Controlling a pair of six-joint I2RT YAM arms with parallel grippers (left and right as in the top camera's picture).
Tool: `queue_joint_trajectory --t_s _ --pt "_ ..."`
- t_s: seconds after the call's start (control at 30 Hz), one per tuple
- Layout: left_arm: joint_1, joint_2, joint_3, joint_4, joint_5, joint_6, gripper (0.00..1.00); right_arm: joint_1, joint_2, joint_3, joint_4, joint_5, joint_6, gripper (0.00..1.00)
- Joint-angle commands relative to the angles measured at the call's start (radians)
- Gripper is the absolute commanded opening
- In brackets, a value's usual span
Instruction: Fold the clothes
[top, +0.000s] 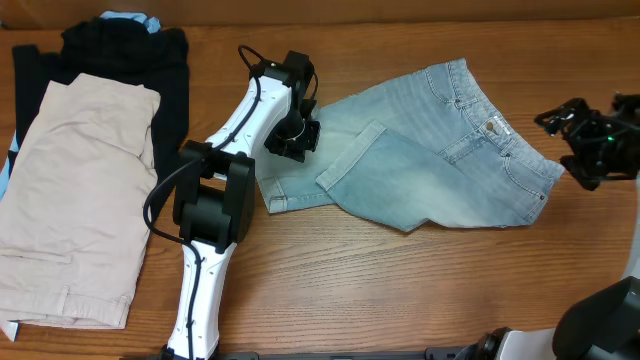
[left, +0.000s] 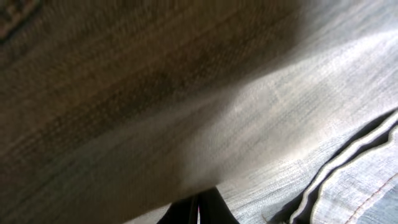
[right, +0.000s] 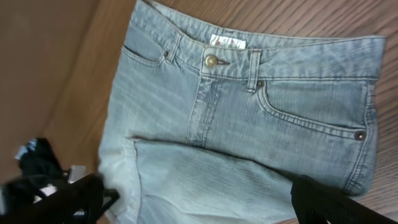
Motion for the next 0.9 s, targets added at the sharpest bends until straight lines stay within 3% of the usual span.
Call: queue_joint_trajectory --t_s 0.0,0.43,0.6,0.73,0.77,0.87 --pt "0.017 0.121 -0.010 0.094 -0.038 0.004 0.04 0.058 -0.021 0.005 0.003 0.077 -0.017 1.00" --pt "0.123 0.159 0.019 0.370 -0.245 0.111 0.04 0.208 -0.020 0.005 0.010 0.112 -0.014 1.00" --pt "0.143 0.159 0.109 0.349 -0.235 0.132 0.04 0.292 -0.020 0.005 0.059 0.132 -0.018 1.00" --pt "0.140 0.159 0.259 0.235 -0.239 0.179 0.06 0.370 -0.020 0.005 0.134 0.208 -0.019 1.00" --pt "0.134 0.159 0.311 0.193 -0.238 0.179 0.11 0.387 -0.020 0.005 0.156 0.226 -0.019 1.00" --pt "0.118 0.159 0.491 0.050 -0.238 0.179 0.57 0.432 -0.020 0.005 0.232 0.245 -0.033 1.00"
